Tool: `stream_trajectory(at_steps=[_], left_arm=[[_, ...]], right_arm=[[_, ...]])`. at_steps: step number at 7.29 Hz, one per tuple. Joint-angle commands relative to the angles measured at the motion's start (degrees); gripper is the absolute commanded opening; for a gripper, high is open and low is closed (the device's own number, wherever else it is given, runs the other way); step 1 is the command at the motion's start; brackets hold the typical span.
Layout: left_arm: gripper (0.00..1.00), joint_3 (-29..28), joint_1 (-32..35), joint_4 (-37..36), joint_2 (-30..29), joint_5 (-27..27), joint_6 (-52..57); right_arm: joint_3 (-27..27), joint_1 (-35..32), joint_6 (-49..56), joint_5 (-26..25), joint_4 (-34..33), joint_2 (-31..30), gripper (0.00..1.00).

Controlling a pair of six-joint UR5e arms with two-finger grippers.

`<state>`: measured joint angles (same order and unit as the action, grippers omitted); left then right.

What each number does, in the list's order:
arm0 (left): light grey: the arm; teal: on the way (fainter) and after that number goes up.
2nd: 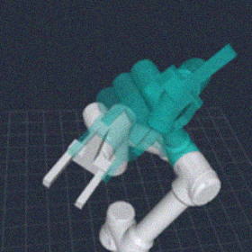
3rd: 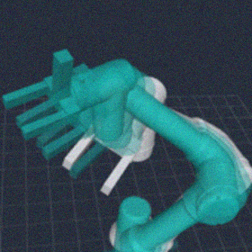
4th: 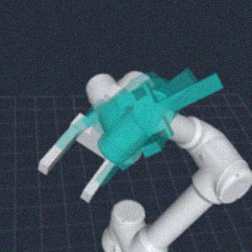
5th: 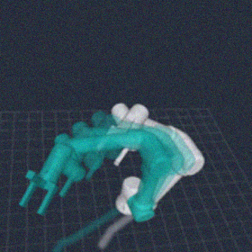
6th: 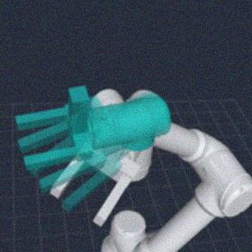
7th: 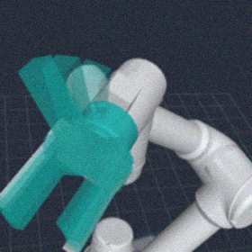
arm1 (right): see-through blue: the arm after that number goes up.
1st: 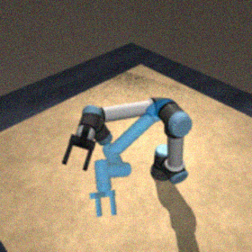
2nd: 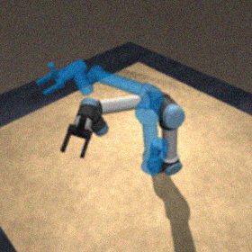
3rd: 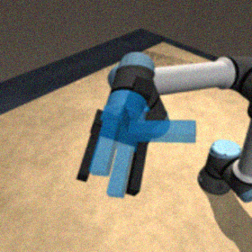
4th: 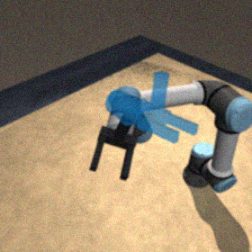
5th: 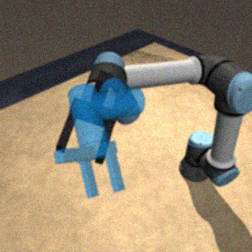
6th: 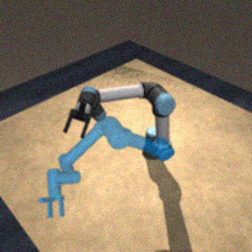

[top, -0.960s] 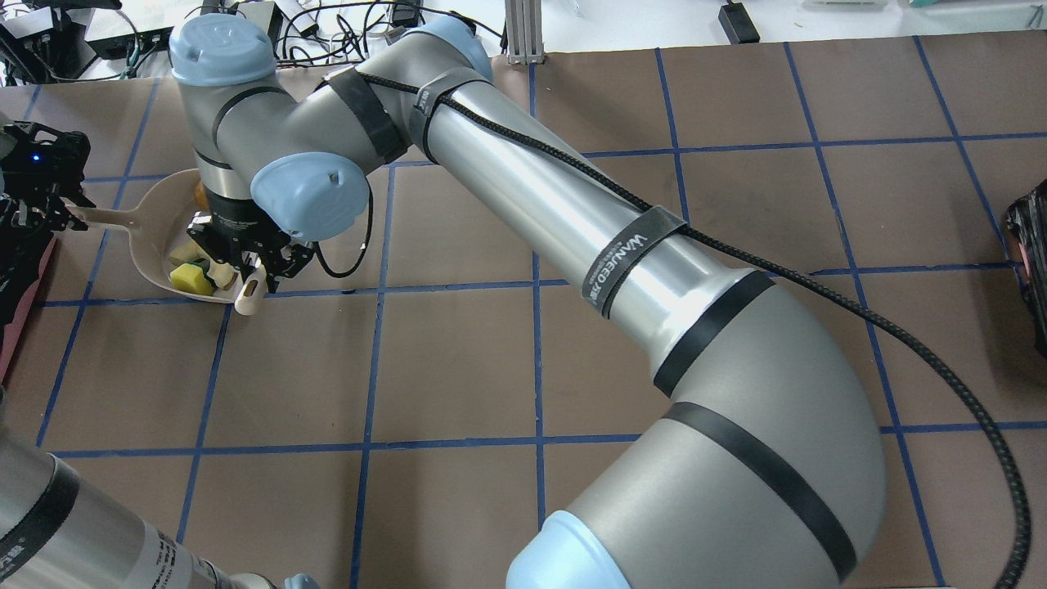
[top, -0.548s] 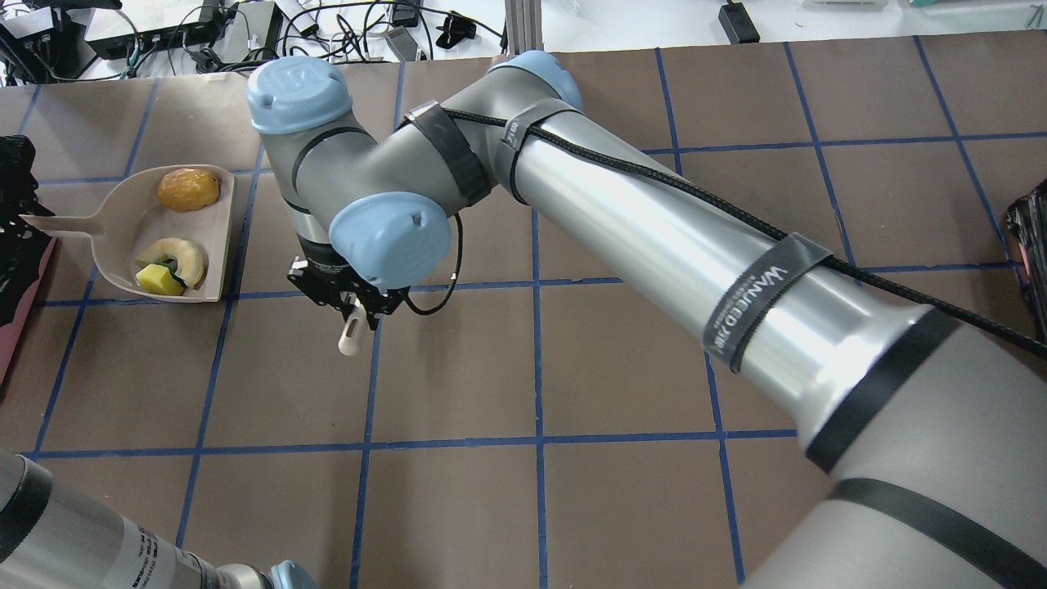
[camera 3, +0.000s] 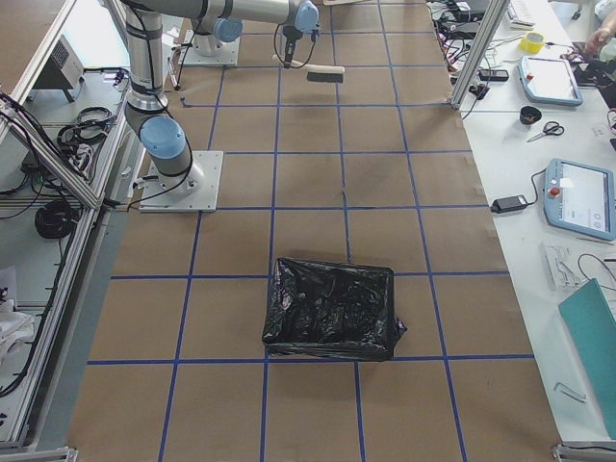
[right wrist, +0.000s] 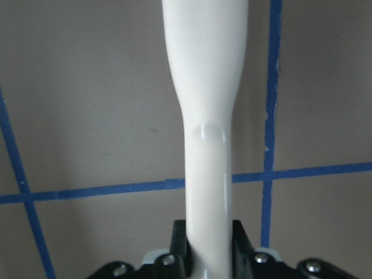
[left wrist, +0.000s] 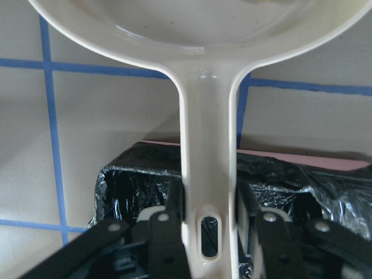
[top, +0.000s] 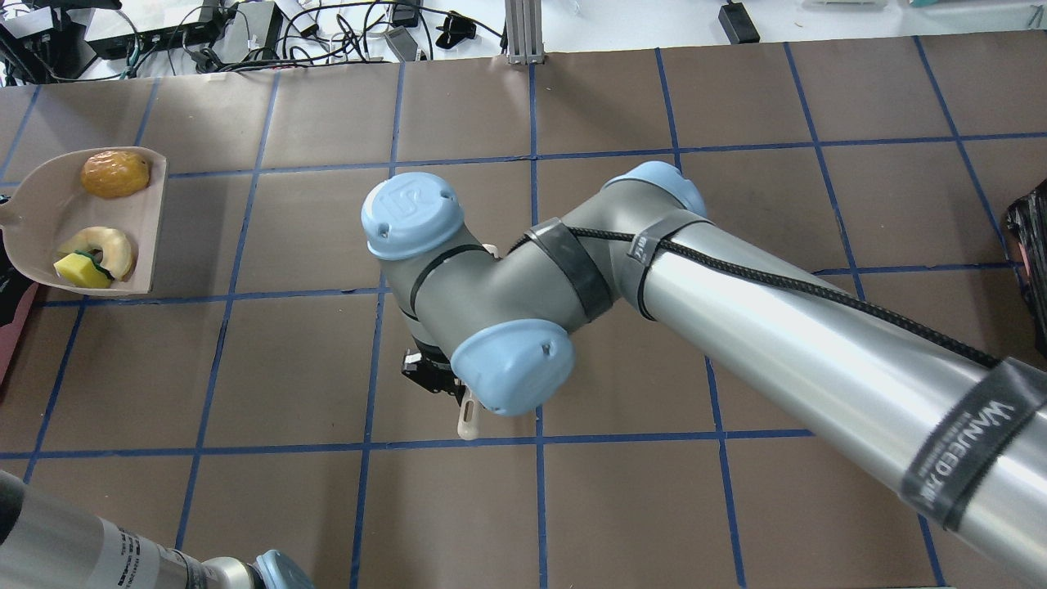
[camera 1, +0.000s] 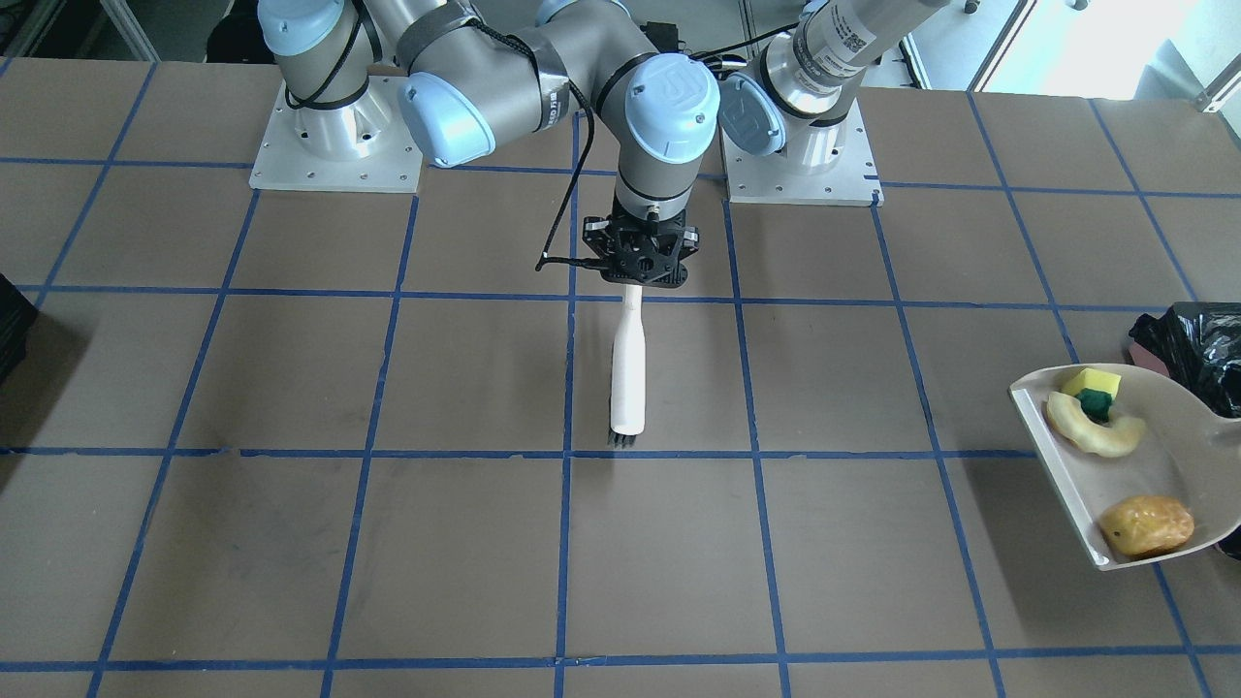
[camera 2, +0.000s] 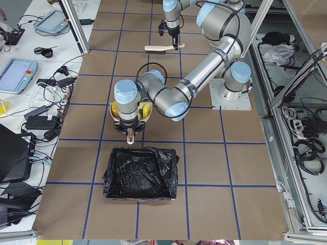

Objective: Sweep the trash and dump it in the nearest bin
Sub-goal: 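Lift the dustpan toward the bin with the left gripper while the right withdraws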

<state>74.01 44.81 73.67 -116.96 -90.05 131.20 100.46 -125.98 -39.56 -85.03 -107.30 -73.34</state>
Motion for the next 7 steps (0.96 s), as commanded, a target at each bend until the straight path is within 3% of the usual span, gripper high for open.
stream_trajectory(at_steps=[1,4,7], left_arm=[[0.00,-7.71,-2.61,6.20,-1.42,0.32,2.13],[0.00,-14.48,-6.47,6.39,-5.19,1.10,2.22],[0.00,-21.09,-10.07,6.22,-10.11,1.20,9.84]], right_arm=[[12.96,0.20,1.41,-0.48,-9.20,-5.74,0.00],[14.40,0.64,3.25,-0.66,-10.74,-6.45,0.00],[17.57,2.48,5.11,-0.49,-11.44,-8.13,0.00]])
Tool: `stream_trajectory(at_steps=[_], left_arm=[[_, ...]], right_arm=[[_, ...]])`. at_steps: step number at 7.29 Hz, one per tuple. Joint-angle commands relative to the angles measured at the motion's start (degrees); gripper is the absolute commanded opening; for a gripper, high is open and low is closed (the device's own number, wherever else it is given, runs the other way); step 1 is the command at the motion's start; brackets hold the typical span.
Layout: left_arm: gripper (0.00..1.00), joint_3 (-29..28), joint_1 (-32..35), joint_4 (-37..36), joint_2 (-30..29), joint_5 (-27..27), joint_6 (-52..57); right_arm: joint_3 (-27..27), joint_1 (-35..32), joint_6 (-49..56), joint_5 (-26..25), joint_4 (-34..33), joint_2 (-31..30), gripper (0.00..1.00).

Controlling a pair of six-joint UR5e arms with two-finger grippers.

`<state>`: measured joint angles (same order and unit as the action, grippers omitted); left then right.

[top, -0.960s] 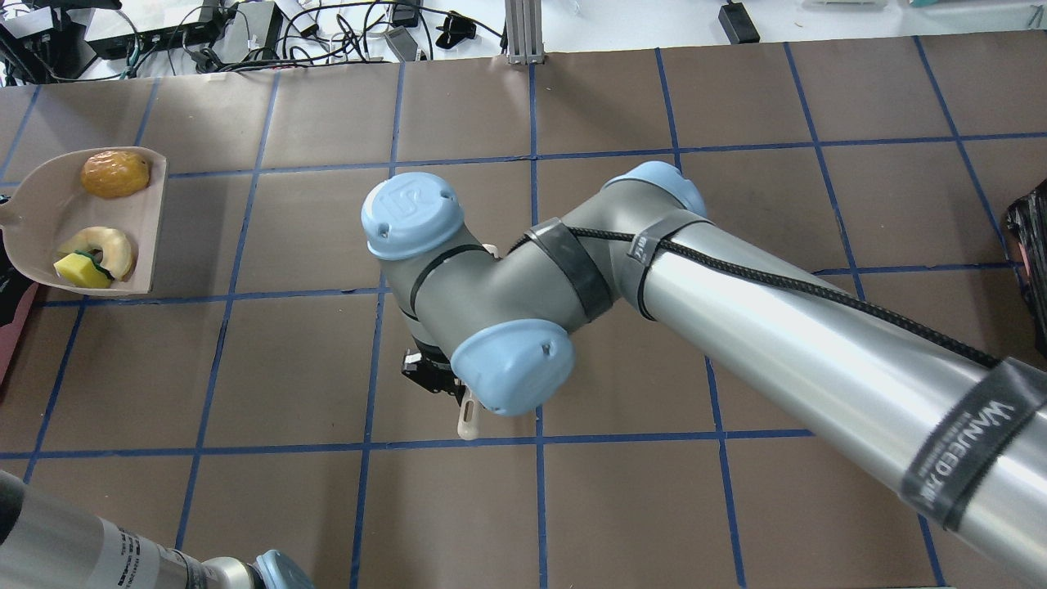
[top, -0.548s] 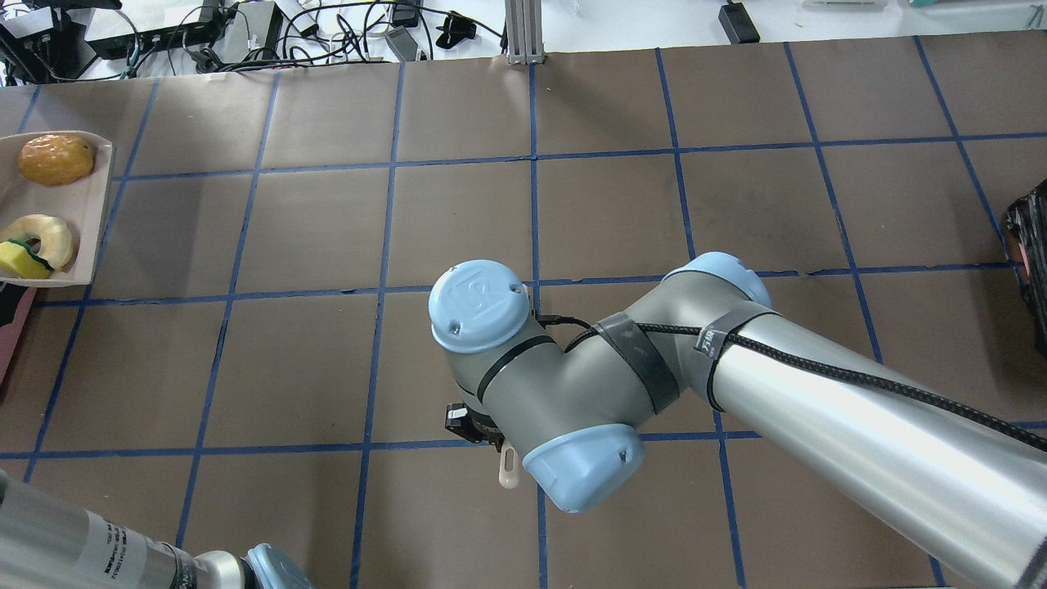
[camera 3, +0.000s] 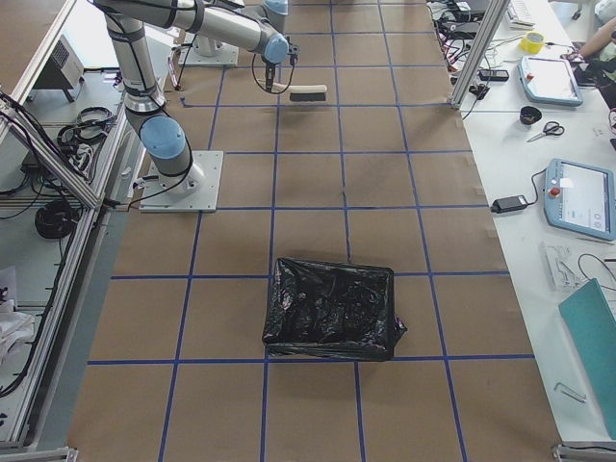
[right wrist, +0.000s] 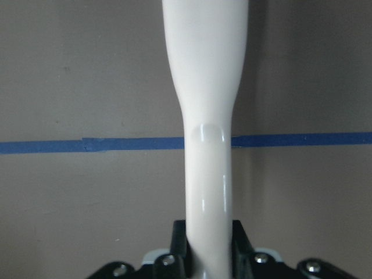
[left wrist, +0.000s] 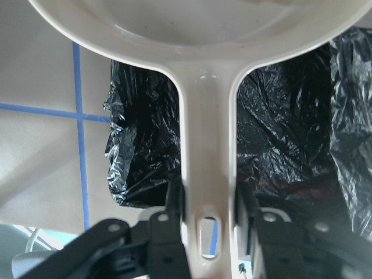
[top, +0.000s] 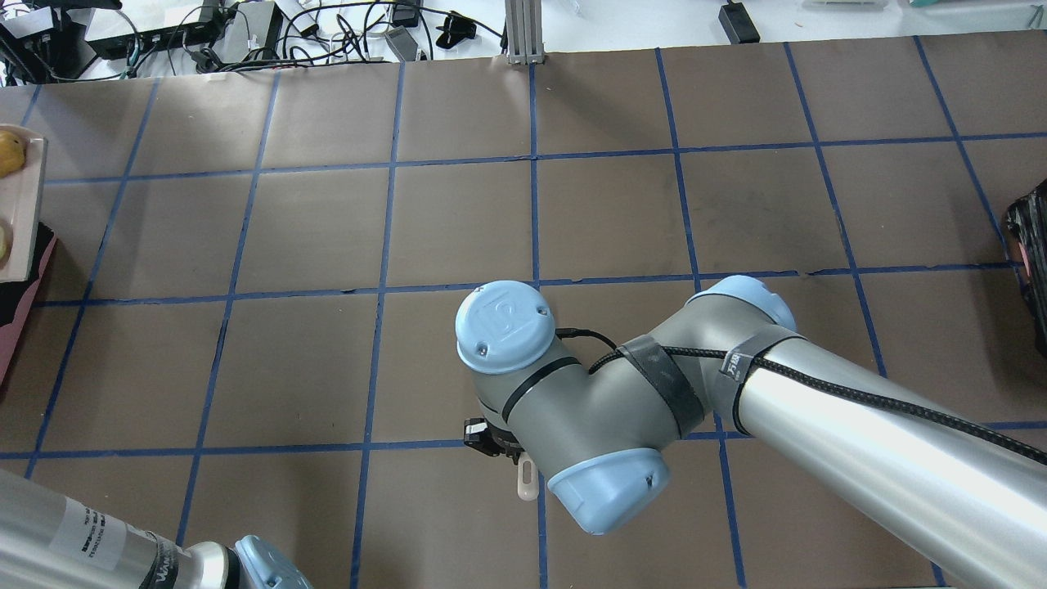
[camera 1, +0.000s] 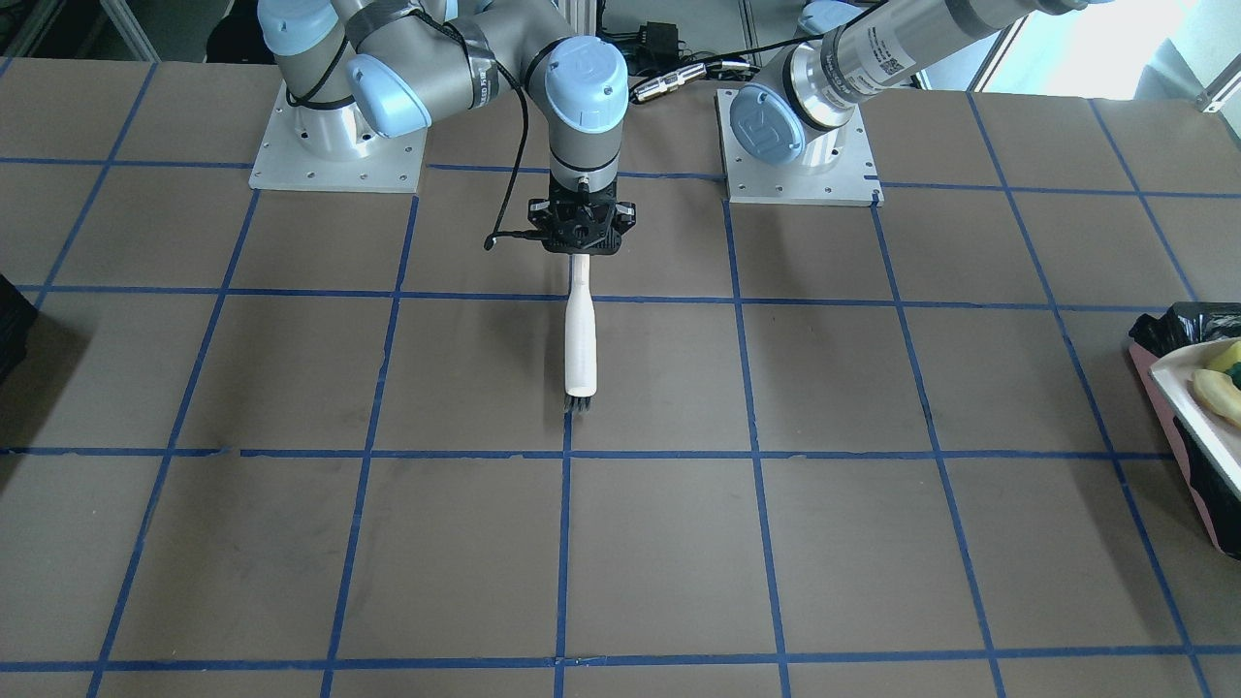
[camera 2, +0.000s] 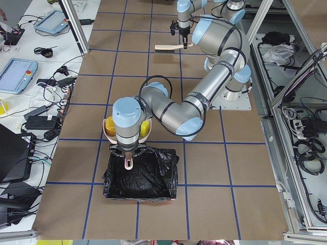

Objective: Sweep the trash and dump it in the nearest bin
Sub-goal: 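Tip the dustpan over the black bin with the left gripper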

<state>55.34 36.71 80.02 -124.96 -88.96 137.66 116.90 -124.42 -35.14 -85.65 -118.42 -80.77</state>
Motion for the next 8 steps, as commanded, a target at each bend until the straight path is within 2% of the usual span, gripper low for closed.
stream_trajectory(at_steps=[1,3,5,6,7,8], left_arm=[[0.00,-5.04,-3.47,-0.21,-3.43,0.01,5.76],[0.00,-9.88,-6.72,-0.83,-6.51,-0.34,10.42],[0.00,-13.32,-8.31,-5.02,-9.58,-0.34,14.11],[0.00,-13.42,-8.41,-9.14,-10.64,-0.34,14.57],[0.00,-13.42,-8.41,-10.05,-10.83,-0.25,13.96],[0.00,-12.98,-8.41,-14.84,-10.83,0.01,13.26]], right_arm=[[1.23,1.11,1.90,0.31,-0.23,-0.70,0.00],[1.23,1.11,2.45,0.22,0.30,-0.70,0.00],[1.31,1.29,-3.24,0.92,0.21,-0.62,0.00],[1.23,1.29,-2.92,1.01,0.21,-0.62,0.00],[1.31,1.20,-2.57,1.01,0.21,-0.62,0.00],[1.49,1.20,-1.96,1.10,0.21,-0.44,0.00]])
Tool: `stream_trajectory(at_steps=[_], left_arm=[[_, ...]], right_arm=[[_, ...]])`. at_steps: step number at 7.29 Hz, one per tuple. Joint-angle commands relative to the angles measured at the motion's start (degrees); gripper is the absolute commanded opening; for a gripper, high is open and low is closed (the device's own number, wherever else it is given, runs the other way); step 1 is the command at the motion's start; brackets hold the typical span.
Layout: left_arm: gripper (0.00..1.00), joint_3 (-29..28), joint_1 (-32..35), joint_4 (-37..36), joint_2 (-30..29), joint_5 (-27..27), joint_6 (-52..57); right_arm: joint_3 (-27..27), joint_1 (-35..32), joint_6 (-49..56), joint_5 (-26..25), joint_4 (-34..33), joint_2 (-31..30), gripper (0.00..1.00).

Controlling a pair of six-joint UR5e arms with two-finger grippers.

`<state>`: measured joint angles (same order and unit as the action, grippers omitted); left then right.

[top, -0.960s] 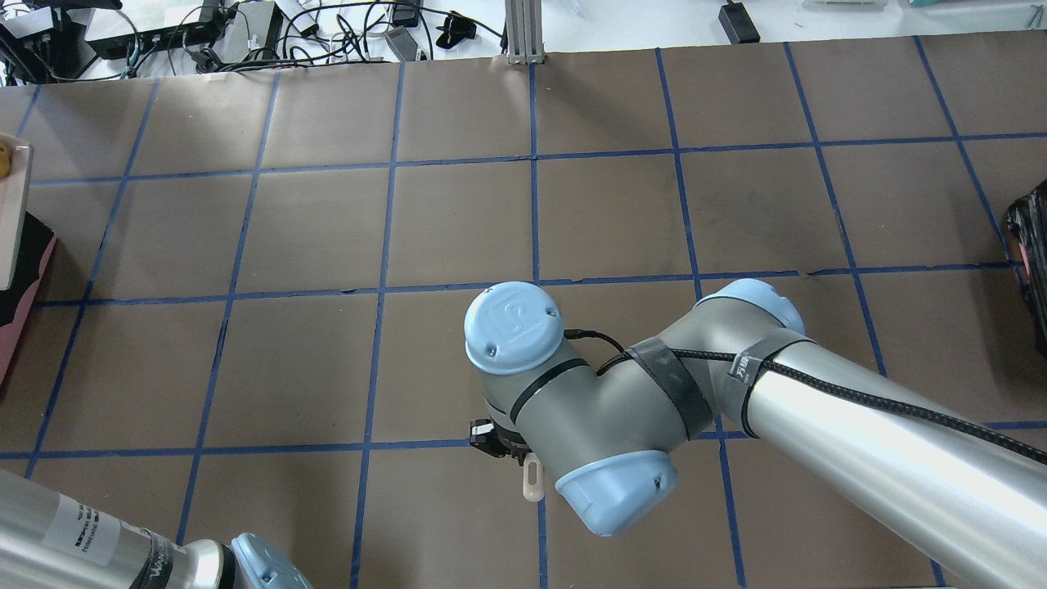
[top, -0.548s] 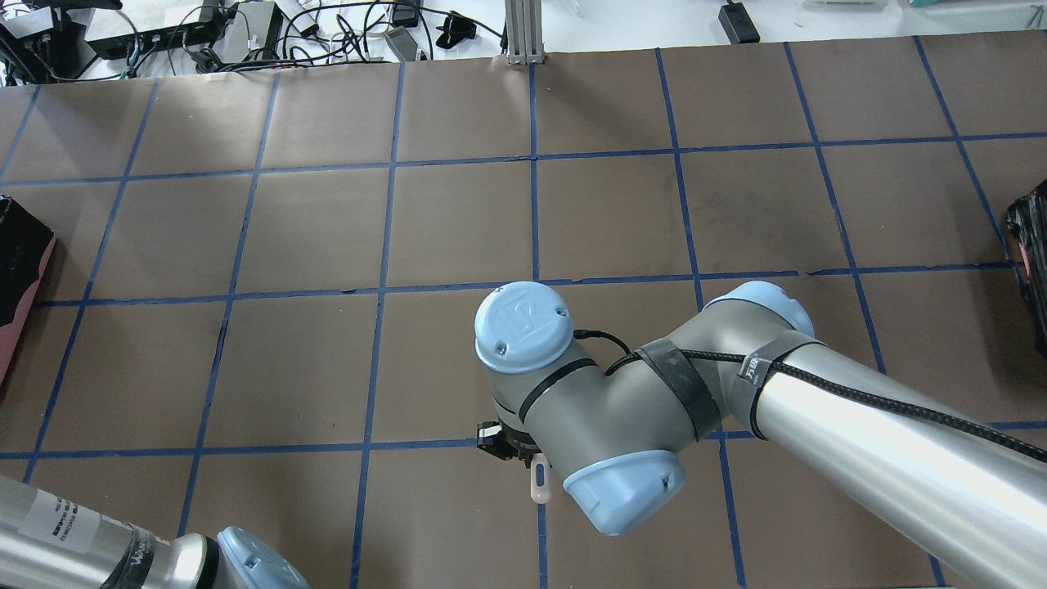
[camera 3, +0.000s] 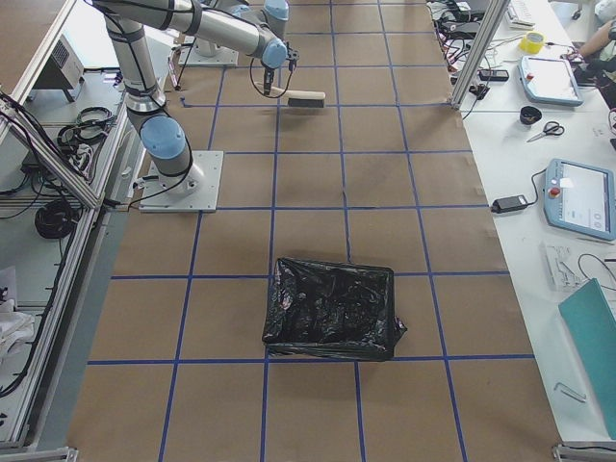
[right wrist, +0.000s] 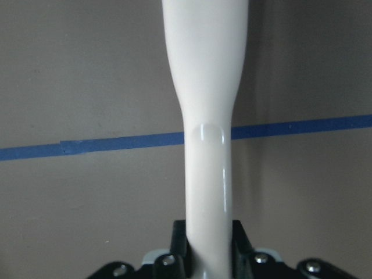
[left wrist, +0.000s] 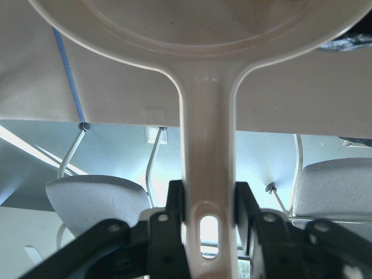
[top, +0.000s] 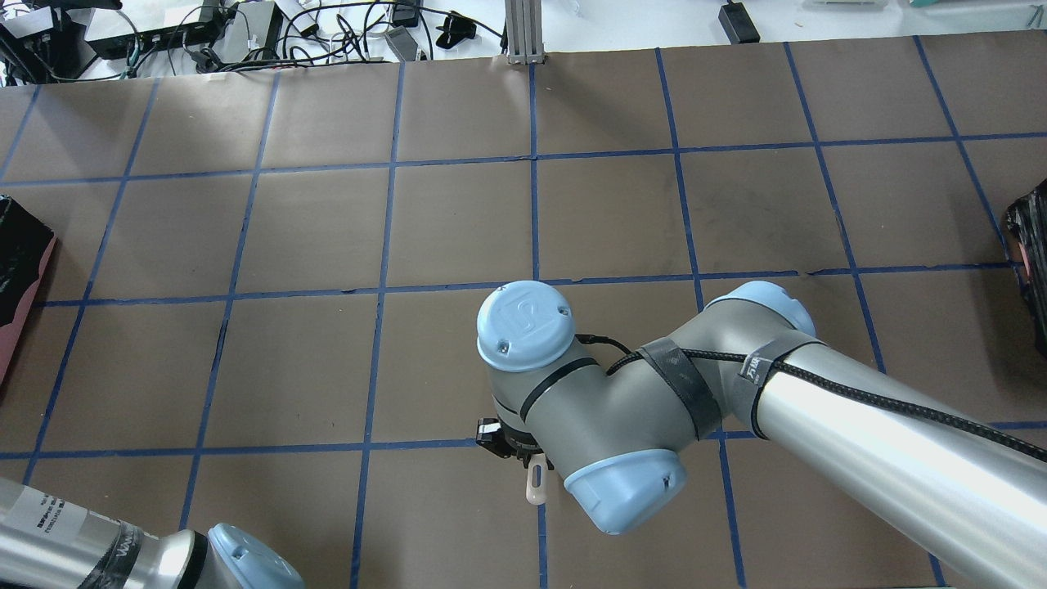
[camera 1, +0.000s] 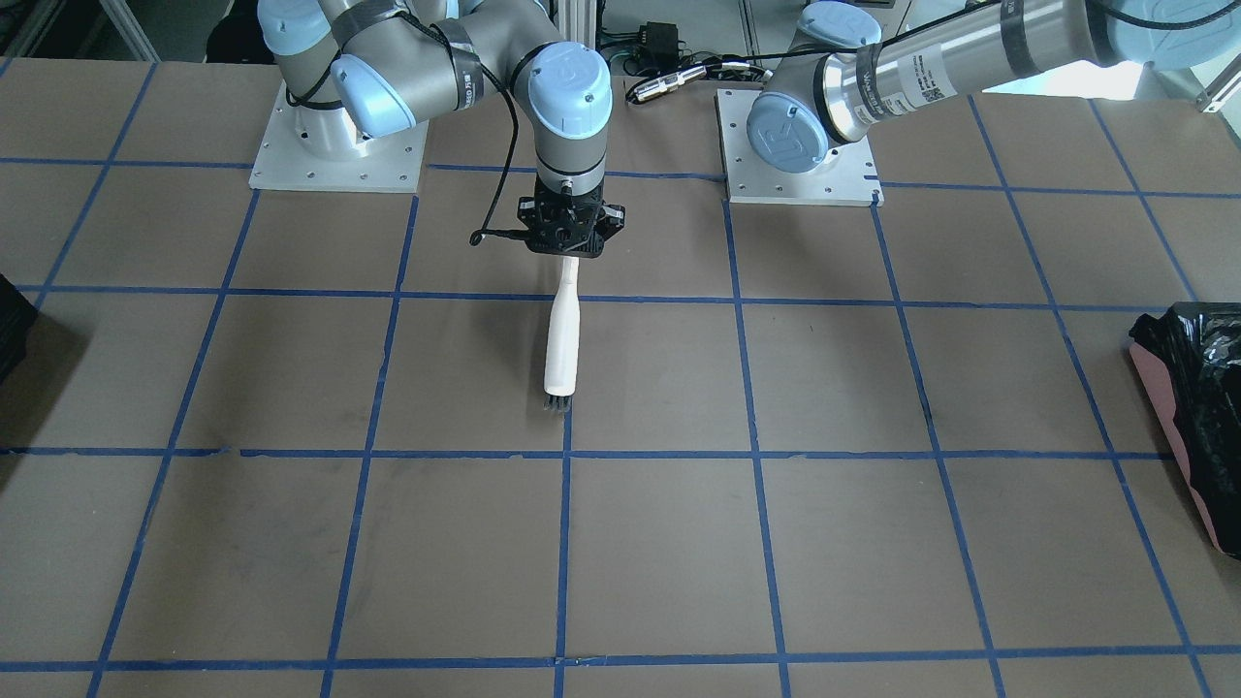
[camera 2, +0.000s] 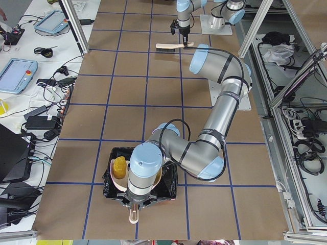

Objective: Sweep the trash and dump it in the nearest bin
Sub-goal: 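Tip the dustpan over the black bin with the left gripper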

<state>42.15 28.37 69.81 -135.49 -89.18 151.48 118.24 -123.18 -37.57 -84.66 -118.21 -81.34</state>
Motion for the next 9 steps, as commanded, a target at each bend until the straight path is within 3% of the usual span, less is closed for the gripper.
stream_trajectory(at_steps=[1,2,3,4,5,7,9], left_arm=[[0.00,1.26,0.02,-7.21,0.65,-0.29,-1.45],[0.00,2.57,0.28,-8.28,2.05,-0.73,-2.67],[0.00,4.76,0.98,-12.73,2.94,-3.43,-3.03],[0.00,8.87,1.60,-17.64,4.08,-4.94,-2.51],[0.00,12.83,2.21,-24.31,5.31,-7.04,-2.16],[0.00,14.62,2.83,-25.51,6.90,-8.81,-2.16],[0.00,15.50,7.55,-26.04,8.91,-18.45,-1.02]], right_arm=[[0.41,-0.04,0.39,0.19,-0.26,0.39,0.00],[0.41,-0.04,0.30,0.19,-0.35,0.39,0.00],[0.41,-0.04,0.39,0.19,-0.70,0.48,0.15],[0.33,0.05,0.39,0.11,-0.79,0.48,0.32],[0.33,0.05,0.30,-0.07,-0.88,0.48,0.65],[0.33,0.13,0.39,-0.16,-0.97,0.48,0.76],[-0.37,0.57,0.82,-0.68,-1.40,0.13,0.80]])
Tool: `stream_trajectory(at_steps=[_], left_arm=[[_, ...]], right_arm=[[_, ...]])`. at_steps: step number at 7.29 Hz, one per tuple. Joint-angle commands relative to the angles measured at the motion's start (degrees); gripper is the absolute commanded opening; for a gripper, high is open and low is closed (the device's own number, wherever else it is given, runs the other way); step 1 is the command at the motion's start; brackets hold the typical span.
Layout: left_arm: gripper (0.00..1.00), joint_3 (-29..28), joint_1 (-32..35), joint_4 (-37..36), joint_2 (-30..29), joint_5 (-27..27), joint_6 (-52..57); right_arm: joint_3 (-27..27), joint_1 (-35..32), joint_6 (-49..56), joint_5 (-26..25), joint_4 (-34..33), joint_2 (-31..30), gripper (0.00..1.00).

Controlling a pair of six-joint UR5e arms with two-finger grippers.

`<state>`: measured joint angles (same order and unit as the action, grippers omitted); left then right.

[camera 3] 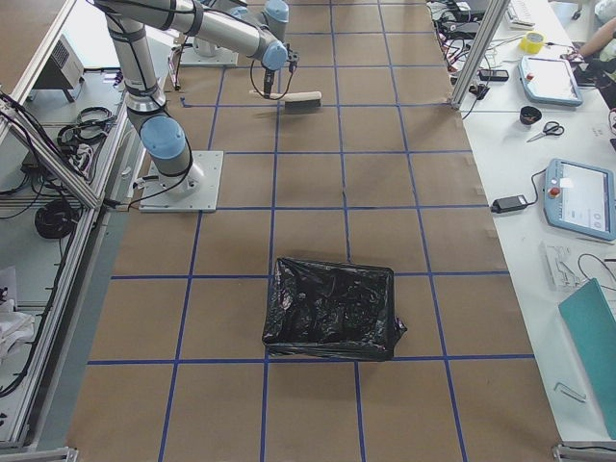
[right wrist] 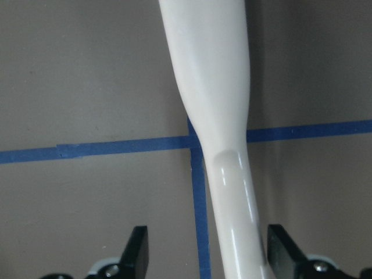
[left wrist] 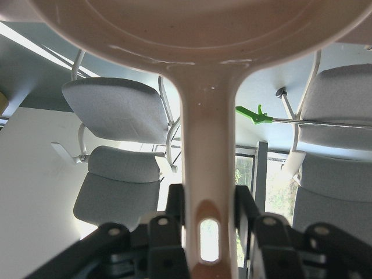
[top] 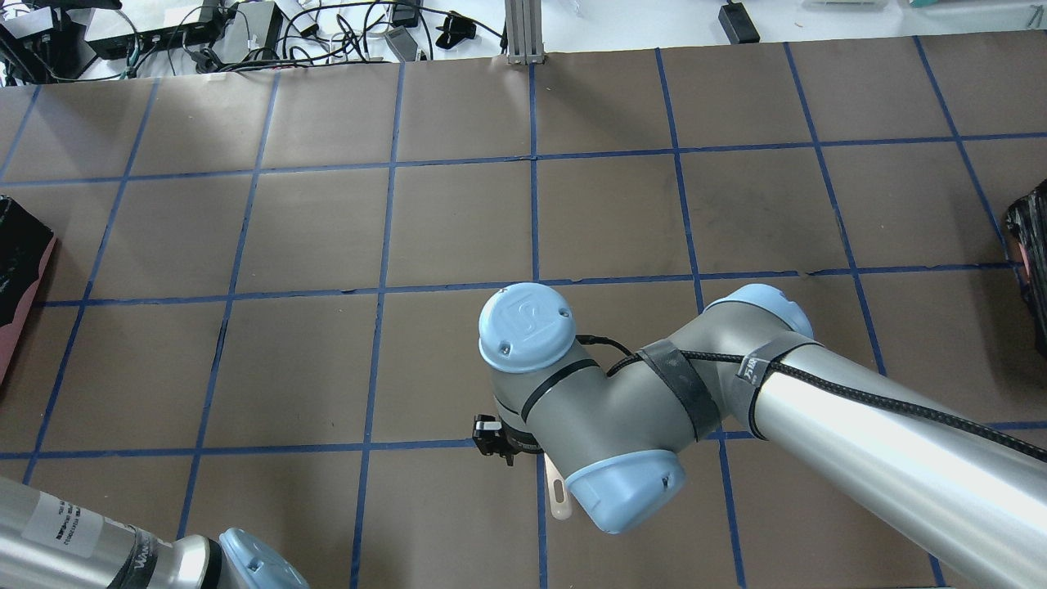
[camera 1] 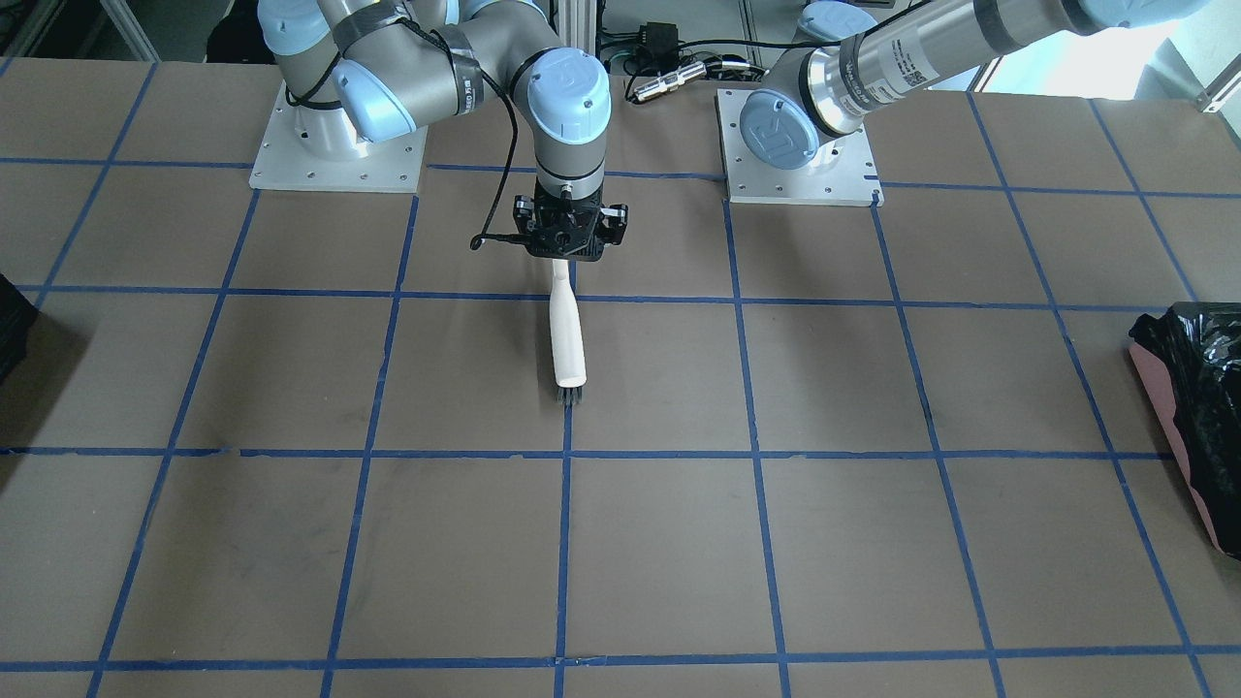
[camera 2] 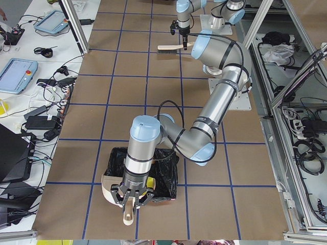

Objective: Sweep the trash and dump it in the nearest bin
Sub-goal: 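Lower the brush onto the table and open the right gripper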

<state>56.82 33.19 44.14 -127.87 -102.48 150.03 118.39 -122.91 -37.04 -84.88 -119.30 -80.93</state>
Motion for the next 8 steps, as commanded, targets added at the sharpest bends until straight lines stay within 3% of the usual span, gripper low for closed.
stream_trajectory(at_steps=[1,3,6,8], left_arm=[[0.00,3.18,3.54,-1.41,1.65,-6.67,0.00],[0.00,10.56,3.98,-14.03,2.70,-8.27,2.00],[0.00,9.37,3.98,-12.60,3.76,-7.57,2.46],[0.00,5.95,4.16,-7.67,4.46,-2.40,1.32]], right_arm=[[-2.88,0.65,0.65,-1.68,-1.88,-0.45,0.88],[-11.90,2.66,3.02,-3.45,3.59,-0.63,0.97],[-31.15,6.27,12.34,-3.45,22.83,-0.63,1.00],[-34.98,11.26,15.39,-3.54,25.51,-2.29,1.00]])
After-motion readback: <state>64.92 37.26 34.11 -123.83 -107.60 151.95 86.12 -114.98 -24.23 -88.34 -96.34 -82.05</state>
